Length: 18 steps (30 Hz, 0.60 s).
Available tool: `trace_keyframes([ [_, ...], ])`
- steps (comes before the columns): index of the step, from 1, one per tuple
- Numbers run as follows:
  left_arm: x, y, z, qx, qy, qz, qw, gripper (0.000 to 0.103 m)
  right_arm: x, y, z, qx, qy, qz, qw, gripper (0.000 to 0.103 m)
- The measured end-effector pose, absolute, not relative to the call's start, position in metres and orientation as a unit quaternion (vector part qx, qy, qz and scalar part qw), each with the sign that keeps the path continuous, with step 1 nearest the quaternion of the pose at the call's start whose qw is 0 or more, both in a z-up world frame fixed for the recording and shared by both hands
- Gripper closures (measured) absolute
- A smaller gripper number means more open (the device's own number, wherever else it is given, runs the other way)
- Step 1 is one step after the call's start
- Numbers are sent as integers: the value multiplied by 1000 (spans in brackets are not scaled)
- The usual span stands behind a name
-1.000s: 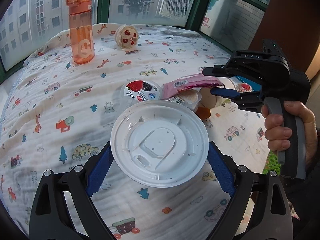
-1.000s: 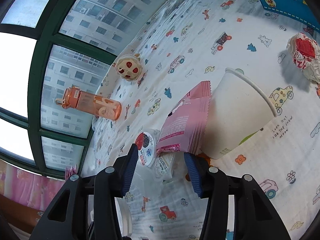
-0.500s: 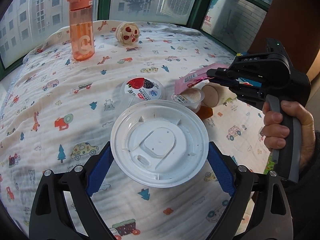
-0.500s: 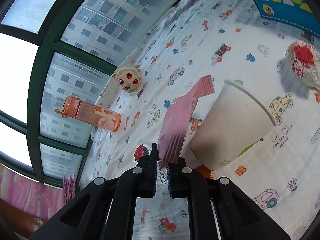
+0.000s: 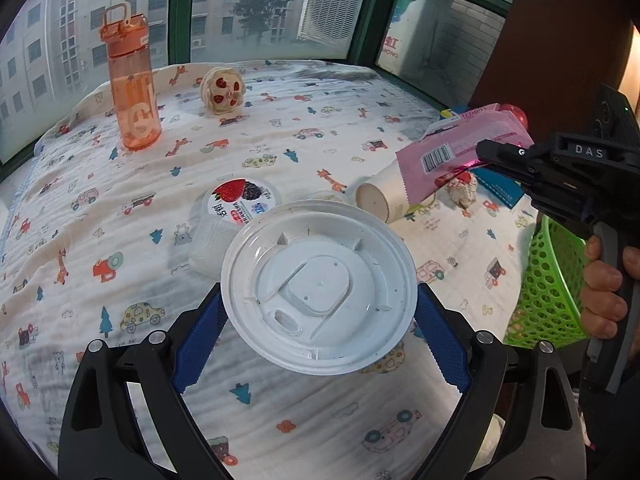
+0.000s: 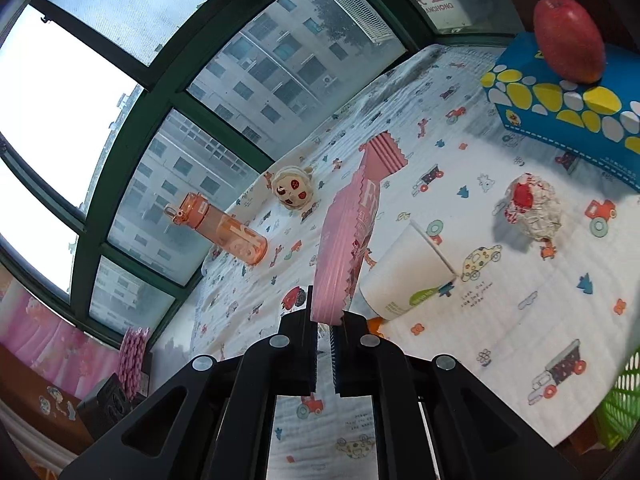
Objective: Collect trash
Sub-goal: 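Grasp the pink snack wrapper with the right tool and lift it while the left tool holds the lid, then carry the pink wrapper into the green basket and open the right tool while the left tool carries the lid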
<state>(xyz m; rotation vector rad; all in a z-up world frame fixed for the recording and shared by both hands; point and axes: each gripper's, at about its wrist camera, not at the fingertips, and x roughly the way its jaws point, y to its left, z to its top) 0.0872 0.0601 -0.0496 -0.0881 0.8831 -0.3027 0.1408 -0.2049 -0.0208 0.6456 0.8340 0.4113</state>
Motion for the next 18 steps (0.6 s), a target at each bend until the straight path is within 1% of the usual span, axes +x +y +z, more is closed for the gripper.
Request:
trace_keyframes([
  [18,79,-65,-15,-5,404,-254,879,14,20,-363,0,312,341,71,884,97],
])
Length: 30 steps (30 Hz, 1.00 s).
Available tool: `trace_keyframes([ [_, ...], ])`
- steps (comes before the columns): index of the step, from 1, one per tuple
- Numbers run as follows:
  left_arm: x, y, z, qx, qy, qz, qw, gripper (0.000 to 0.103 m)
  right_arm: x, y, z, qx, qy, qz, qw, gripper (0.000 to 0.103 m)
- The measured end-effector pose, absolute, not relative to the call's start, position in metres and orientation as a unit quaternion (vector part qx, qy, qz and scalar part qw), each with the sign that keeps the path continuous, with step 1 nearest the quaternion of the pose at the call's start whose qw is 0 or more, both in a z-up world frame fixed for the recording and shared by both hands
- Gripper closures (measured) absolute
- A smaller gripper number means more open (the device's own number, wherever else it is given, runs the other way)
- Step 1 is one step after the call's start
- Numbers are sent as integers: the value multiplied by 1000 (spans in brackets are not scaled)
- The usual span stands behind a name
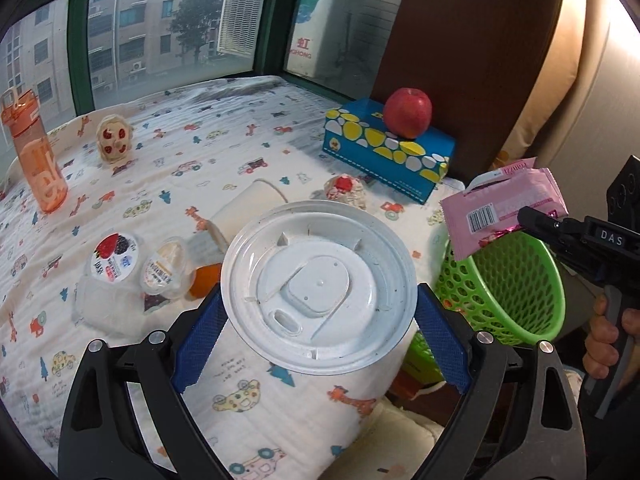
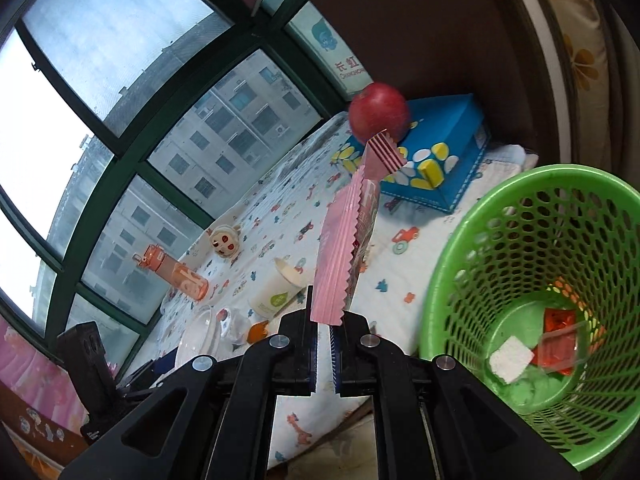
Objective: Collect trash
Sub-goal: 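Carry the pink wrapper into the green basket and open the right tool while the left tool carries the lid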
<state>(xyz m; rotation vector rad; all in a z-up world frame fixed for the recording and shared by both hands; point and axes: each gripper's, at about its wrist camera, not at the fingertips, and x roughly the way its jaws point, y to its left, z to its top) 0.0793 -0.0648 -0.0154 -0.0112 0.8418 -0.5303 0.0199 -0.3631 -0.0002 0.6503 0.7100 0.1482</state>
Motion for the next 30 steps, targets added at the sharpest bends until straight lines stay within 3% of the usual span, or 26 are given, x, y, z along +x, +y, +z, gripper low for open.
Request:
trace_keyframes([
  [14,71,-150,5,26,391,-322,862,14,-37,-446,-10,317,332,-29,888,92],
  [18,67,-172,8,39,389,-338,856,14,-48,-458,-13,321,331,-43,887,77],
  [30,53,-230,6,65,394,-378,835,14,-73,-480,-5,321,308,-72,893,58],
])
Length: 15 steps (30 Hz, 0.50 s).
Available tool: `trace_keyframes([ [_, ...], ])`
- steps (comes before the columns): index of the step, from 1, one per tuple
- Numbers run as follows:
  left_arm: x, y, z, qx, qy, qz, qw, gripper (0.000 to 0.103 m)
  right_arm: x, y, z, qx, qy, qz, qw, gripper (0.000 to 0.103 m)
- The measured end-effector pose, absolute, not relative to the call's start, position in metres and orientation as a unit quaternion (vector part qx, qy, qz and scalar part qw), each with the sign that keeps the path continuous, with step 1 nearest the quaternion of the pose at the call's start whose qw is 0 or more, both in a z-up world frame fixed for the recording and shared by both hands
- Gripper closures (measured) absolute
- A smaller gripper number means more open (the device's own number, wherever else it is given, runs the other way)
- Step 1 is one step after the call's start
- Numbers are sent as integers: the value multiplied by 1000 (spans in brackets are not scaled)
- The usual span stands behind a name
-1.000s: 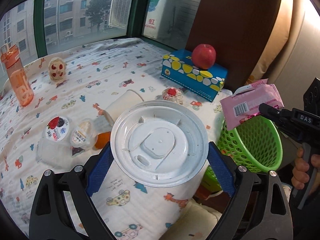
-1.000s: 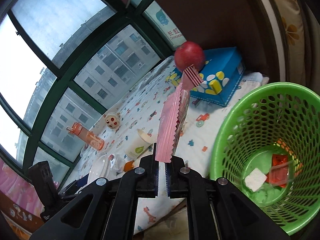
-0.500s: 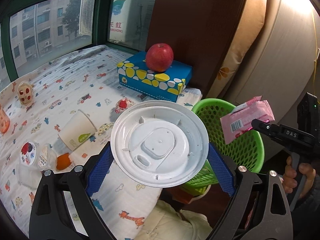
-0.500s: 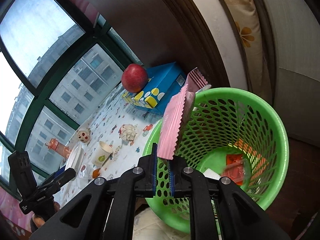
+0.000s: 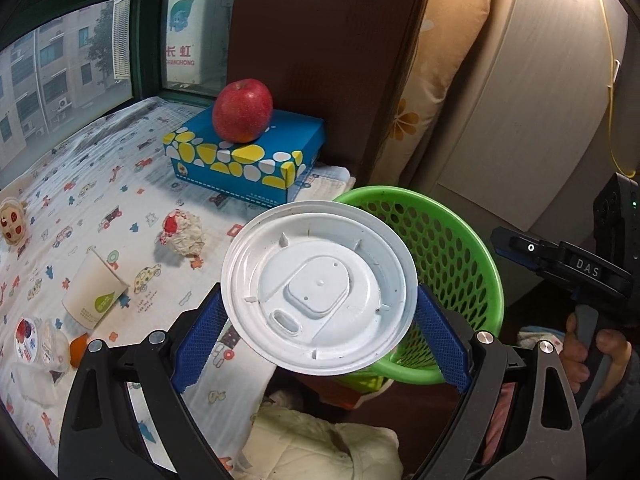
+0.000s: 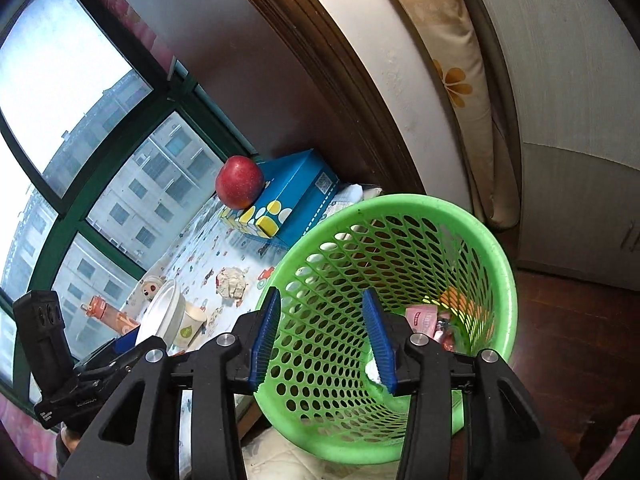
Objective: Collect trash
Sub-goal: 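Carry the pink wrapper into the green basket and open the right tool while the left tool carries the lid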
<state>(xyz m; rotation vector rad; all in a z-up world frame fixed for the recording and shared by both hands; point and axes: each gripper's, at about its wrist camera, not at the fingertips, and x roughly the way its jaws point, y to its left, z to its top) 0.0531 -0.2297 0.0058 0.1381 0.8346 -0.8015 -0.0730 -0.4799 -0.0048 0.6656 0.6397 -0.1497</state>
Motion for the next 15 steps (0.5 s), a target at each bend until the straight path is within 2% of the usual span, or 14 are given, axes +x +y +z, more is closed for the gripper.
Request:
trace_keyframes([
  [8,48,-265,-5,79,407,-398,819,13,-87,-486,0,296,299,-95,902,47],
  [15,44,-286,-17,86,420,-412,804,13,-92,-488,-3,279,300,-108,906,45],
])
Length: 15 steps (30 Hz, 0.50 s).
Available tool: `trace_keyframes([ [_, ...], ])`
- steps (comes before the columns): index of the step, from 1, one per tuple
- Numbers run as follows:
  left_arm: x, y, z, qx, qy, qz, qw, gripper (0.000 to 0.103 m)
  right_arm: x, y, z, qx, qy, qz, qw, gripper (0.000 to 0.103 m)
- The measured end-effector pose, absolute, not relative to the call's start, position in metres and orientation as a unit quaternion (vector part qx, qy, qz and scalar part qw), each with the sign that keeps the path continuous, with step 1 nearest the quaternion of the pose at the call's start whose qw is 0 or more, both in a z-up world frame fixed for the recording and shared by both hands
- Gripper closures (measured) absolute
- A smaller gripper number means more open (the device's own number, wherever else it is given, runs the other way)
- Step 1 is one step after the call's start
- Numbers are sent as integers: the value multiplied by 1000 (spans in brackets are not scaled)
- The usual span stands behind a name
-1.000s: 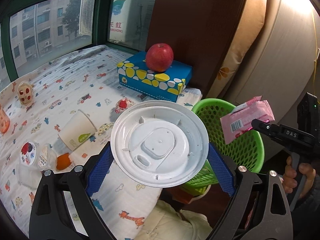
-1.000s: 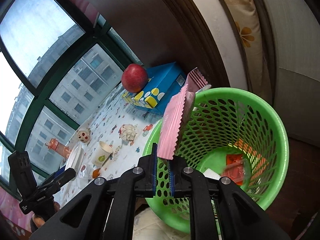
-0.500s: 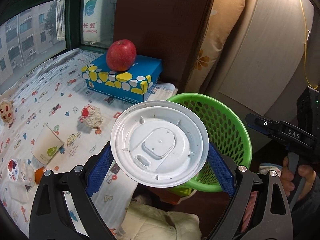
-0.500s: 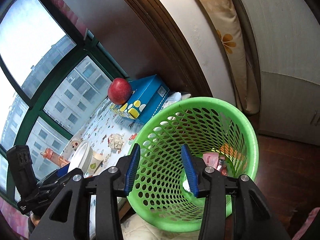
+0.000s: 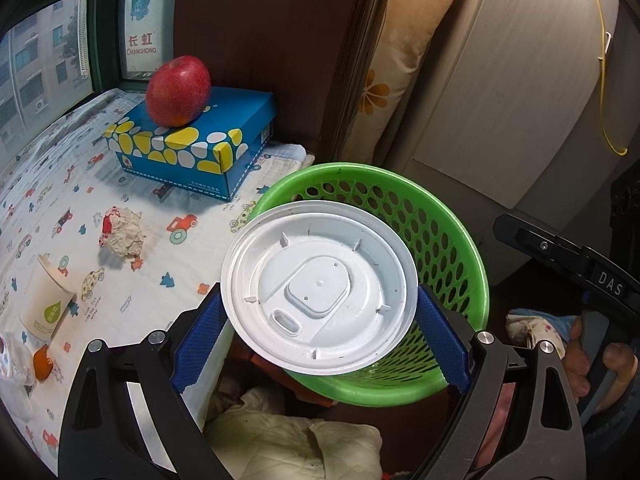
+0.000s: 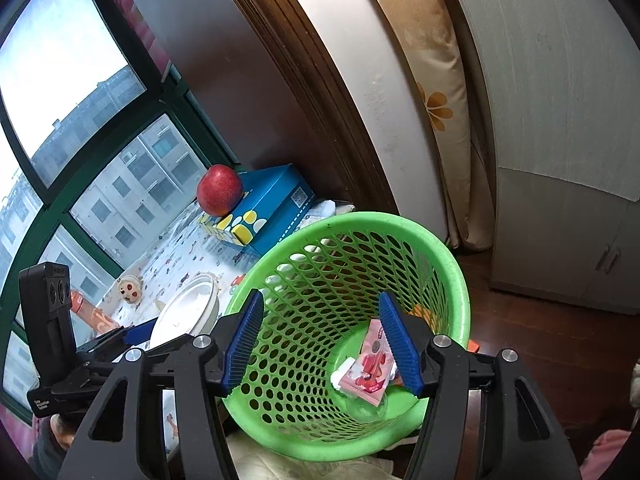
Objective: Collect trash
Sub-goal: 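Carry the pink wrapper into the green basket and open the right tool while the left tool carries the lid, then lower the white lid into the green basket and open the left tool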
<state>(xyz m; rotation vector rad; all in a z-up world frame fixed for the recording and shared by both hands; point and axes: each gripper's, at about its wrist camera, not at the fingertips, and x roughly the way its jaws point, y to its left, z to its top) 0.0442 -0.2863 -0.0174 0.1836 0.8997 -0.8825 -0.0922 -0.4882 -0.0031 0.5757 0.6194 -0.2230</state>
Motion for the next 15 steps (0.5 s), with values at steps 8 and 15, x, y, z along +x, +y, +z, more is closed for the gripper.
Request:
trace_keyframes([
  [8,42,-316,-33,100,433,-424,789,13,-104,-501,-3,280,290,-128,906,44],
  [15,40,-338,-46,92,457,-441,767,11,-117,-514,-5,285,281,-144,905,41],
])
